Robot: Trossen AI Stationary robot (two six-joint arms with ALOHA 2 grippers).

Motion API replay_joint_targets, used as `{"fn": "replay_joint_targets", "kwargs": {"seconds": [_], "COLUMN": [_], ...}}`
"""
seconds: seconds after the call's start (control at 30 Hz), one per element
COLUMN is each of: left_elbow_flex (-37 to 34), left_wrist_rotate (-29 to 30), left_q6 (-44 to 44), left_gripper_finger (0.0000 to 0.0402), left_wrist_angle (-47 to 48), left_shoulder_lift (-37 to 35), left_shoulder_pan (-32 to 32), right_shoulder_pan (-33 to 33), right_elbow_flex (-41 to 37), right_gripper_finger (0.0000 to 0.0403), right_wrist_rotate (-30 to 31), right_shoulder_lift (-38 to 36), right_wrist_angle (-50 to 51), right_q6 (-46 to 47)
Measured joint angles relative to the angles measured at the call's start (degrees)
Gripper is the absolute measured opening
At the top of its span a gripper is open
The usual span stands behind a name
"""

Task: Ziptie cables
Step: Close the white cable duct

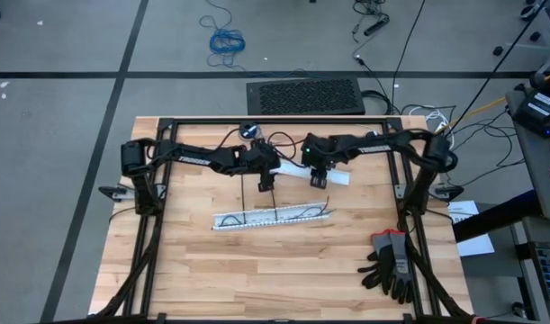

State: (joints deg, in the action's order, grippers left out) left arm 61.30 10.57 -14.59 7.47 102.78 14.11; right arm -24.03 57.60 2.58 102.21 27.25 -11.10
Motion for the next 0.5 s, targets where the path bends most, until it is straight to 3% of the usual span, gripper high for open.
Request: {"fn": "replay_joint_targets", "kwargs": {"seconds": [0.23,0.5], "left_elbow_flex": [0.0,0.0], "left_wrist_rotate": [0.3,0.4], "left_q6": [0.8,0.8], "left_gripper_finger": [0.0297,0.0297], "left_wrist_angle": [3.3,3.6], "left_shoulder_lift": [0.0,0.0], "left_shoulder_pan": [0.3,0.5], "right_shoulder_pan": [-4.0,-4.2], "right_elbow_flex": [0.2,0.3], "right_gripper_finger": [0.0119,0.002], "right_wrist_rotate": [-6.2,-7.7], "right_shoulder_lift": [3.4,4.1], "right_wrist_angle": [-2.6,-3.1], "right_q6": [-0.4,-0.3]}}
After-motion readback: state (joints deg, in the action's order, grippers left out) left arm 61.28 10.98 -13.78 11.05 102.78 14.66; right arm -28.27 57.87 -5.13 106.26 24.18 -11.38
